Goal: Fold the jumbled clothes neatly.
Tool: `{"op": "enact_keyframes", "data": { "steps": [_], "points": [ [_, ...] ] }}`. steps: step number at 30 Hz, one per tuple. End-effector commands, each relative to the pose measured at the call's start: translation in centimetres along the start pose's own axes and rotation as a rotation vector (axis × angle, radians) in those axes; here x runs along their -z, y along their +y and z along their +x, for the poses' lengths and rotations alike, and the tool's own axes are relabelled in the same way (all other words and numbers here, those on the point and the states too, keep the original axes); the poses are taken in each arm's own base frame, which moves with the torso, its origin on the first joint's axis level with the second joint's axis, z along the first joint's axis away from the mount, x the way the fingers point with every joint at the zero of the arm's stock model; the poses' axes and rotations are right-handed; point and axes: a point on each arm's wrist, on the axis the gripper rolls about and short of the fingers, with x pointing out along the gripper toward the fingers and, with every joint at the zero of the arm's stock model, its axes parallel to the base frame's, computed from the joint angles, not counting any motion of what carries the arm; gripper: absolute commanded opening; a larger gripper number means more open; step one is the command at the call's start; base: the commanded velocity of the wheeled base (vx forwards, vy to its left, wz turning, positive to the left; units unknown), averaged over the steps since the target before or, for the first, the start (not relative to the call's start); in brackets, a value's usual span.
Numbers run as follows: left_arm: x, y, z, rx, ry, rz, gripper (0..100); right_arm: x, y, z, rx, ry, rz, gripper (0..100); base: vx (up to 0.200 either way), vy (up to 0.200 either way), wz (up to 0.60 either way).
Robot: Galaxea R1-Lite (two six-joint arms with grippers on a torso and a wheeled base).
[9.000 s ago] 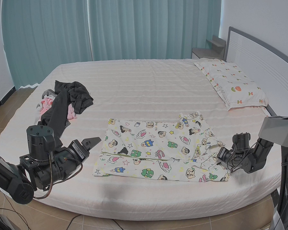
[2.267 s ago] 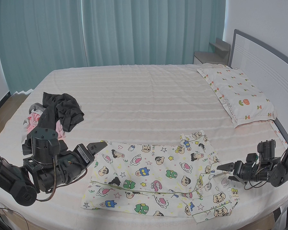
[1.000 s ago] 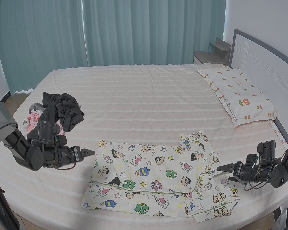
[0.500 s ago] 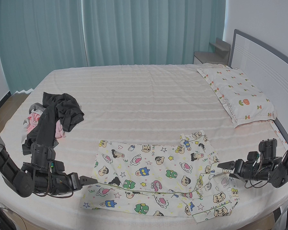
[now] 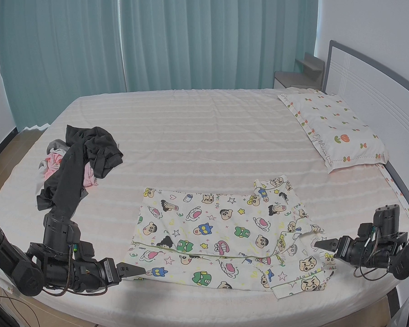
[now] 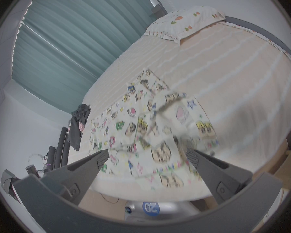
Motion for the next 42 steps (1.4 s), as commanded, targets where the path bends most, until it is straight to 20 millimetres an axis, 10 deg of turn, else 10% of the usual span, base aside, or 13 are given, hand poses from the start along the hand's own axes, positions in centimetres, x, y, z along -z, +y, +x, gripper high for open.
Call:
{"op": "enact_keyframes", "data": {
  "steps": [1,16,42],
  "points": [
    [0.0,0.6,1.2,-0.079,-0.011,-0.05,100,1.8,0.0,-1.8,-0.005,0.03,-0.012,100,-0.2,0.0,0.0],
    [0.3,1.6,12.0,-0.3,-0.265,-0.017,100,2.0,0.4,-1.9,0.022,0.002,-0.02,100,-0.013,0.0,0.0],
    [-3.8,0.9,16.7,-0.33,-0.466,-0.001,100,2.6,0.8,-1.4,0.018,0.047,-0.042,100,0.0,0.0,0.0]
  ]
}}
